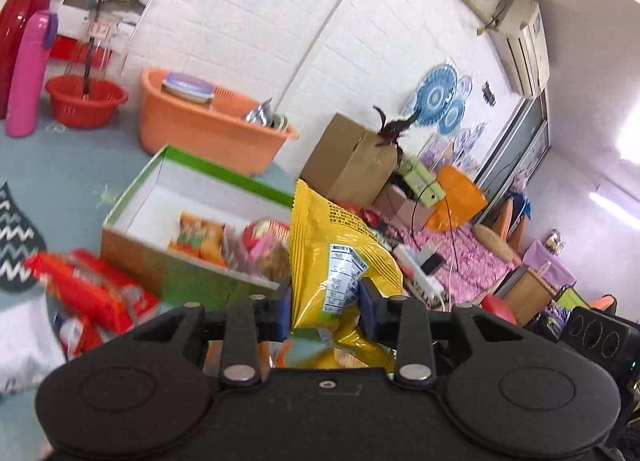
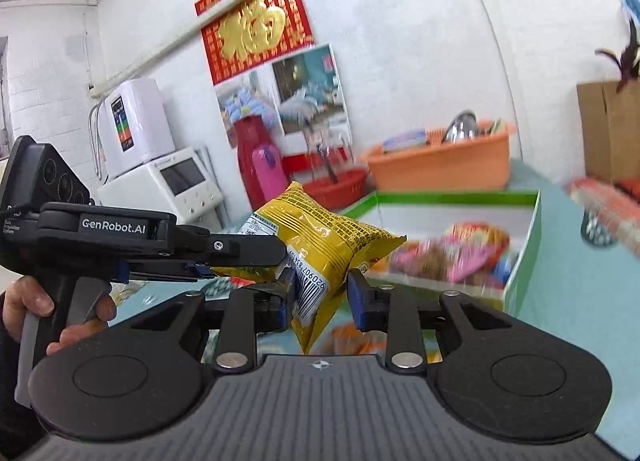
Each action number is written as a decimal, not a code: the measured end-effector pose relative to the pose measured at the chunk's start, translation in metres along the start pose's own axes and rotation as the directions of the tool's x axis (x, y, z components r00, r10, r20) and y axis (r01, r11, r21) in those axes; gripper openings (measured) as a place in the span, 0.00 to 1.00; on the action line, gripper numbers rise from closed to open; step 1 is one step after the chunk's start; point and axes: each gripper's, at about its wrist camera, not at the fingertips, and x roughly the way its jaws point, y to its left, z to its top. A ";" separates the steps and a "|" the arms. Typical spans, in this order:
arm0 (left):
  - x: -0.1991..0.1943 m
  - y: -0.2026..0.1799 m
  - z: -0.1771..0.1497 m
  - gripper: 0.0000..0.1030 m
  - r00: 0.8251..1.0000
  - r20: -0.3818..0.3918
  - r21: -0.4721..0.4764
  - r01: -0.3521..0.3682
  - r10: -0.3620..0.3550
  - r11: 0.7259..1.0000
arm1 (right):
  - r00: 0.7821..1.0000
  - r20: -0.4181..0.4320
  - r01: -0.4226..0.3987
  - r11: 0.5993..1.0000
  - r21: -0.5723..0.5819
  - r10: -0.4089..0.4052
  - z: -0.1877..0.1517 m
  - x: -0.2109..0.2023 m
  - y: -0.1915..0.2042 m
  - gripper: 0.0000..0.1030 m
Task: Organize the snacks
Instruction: 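Carry the yellow chip bags over the green box and open both grippers, then grasp a yellow cake pack with the left gripper while the right grasps another, then lower the yellow cake packs into the green box and open both grippers, then grasp a Danco biscuit pack with the left gripper while the right grasps another, then carry the Danco biscuit packs into the green box and open both grippers, then grasp an orange-labelled snack bag with the right gripper while the left grasps another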
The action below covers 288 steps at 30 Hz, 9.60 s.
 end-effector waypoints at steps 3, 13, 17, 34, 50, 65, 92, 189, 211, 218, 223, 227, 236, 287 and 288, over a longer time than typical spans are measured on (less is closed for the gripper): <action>0.015 0.005 0.018 0.20 1.000 0.025 0.015 0.005 -0.005 1.000 | 0.999 0.030 0.016 1.000 -0.017 -0.016 0.017 0.013 -0.007 0.49; 0.067 0.063 0.039 0.20 1.000 -0.005 -0.068 -0.026 0.026 0.997 | 0.999 -0.010 0.043 0.999 0.024 -0.043 0.026 0.077 -0.039 0.49; 0.080 0.079 0.039 0.40 0.997 -0.019 -0.079 -0.074 0.073 0.994 | 0.998 -0.049 0.049 0.998 0.029 -0.048 0.021 0.100 -0.044 0.50; -0.002 0.018 0.018 1.00 0.976 0.037 -0.048 -0.212 0.214 0.976 | 0.994 0.097 0.046 0.999 0.025 -0.048 0.026 0.028 -0.025 1.00; -0.030 -0.002 -0.086 1.00 0.995 -0.024 -0.207 -0.102 0.099 0.973 | 0.990 -0.124 0.073 0.994 0.082 -0.063 -0.022 -0.012 -0.045 1.00; 0.042 0.004 -0.093 0.78 0.997 -0.080 -0.277 -0.040 0.019 0.960 | 0.943 -0.323 -0.030 0.987 0.157 0.080 -0.038 0.015 -0.104 0.78; 0.046 -0.004 -0.084 0.18 0.992 -0.122 -0.201 -0.043 0.018 0.979 | 0.947 -0.295 -0.075 0.982 0.172 0.124 -0.047 -0.016 -0.077 0.68; -0.101 0.074 -0.135 0.10 0.978 -0.076 -0.348 -0.207 0.193 0.914 | 0.870 -0.405 -0.226 0.957 0.180 0.282 -0.072 0.017 0.040 0.60; -0.076 0.027 -0.061 0.00 0.991 0.048 -0.172 -0.113 0.123 0.979 | 0.933 -0.217 -0.264 0.956 0.131 0.288 -0.023 0.006 0.026 0.48; -0.022 0.017 0.001 0.00 0.995 0.089 -0.083 -0.026 0.034 0.996 | 0.981 -0.067 -0.176 0.981 0.083 0.182 0.023 0.011 -0.002 0.48; 0.020 0.028 0.028 0.00 0.997 0.079 -0.081 0.024 -0.017 0.996 | 0.994 -0.013 -0.107 0.990 0.090 0.109 0.040 0.027 -0.026 0.48; 0.049 0.039 0.036 0.00 0.999 0.051 -0.068 0.021 -0.018 0.997 | 0.998 -0.021 -0.062 0.991 0.117 0.065 0.040 0.042 -0.046 0.48; 0.103 0.069 0.041 0.00 0.998 -0.043 -0.072 -0.040 0.037 0.997 | 0.996 -0.091 0.006 0.987 0.162 0.008 0.023 0.076 -0.074 0.48; -0.079 0.046 -0.093 1.00 0.956 0.020 -0.305 -0.273 0.293 0.912 | 0.967 -0.248 0.010 0.982 -0.191 -0.058 -0.028 0.068 0.002 1.00; -0.080 0.046 -0.093 1.00 0.957 0.022 -0.309 -0.270 0.291 0.912 | 0.966 -0.251 0.013 0.979 -0.202 -0.065 -0.029 0.074 0.002 1.00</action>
